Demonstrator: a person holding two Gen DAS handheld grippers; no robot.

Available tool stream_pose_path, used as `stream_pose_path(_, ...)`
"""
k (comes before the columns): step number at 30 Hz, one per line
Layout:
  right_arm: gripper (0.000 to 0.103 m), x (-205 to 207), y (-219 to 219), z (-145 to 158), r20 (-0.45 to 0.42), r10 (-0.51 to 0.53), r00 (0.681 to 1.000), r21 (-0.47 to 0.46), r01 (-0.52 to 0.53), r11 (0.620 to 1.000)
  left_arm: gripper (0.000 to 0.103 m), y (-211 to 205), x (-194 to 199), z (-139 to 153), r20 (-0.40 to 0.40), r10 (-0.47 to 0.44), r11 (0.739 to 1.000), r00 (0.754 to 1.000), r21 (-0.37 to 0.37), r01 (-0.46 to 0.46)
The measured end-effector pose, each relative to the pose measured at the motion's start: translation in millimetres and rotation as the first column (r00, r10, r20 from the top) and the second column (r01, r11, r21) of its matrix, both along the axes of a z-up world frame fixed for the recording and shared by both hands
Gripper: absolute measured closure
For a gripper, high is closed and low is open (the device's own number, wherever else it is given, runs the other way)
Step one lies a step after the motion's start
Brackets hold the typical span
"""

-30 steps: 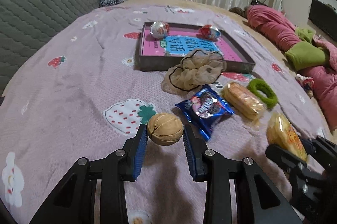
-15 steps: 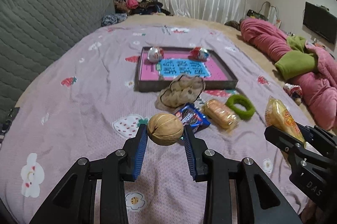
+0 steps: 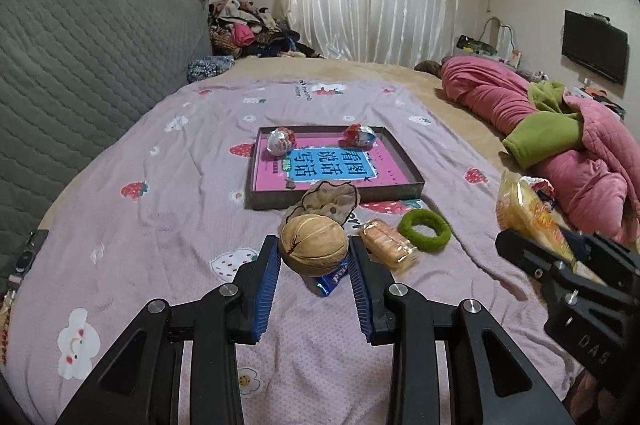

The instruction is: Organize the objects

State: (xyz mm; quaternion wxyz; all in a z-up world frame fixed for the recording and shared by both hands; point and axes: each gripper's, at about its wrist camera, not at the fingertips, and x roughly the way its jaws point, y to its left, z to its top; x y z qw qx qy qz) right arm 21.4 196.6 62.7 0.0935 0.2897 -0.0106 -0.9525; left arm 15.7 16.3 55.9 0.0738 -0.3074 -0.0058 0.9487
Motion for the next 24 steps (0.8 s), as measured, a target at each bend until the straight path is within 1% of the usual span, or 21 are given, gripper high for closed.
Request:
stream_pose_path(12,0.064,6.4,7.3,34.8,-0.066,-0.004,0.998,0.001,0.004,1.0,0.068,9.6,8.0,29.4,-0.046,0.014,1.0,0.999,-0.015,-0.015)
stream_pose_path(24,0.064,-6.1,18.9,47.3,-0.086,-0.01,0.996,-0.001,0.01,1.0,0.068,15.7,-1.6,47.0,-0.074,0.008,1.0,0.997,-0.019,-0.009)
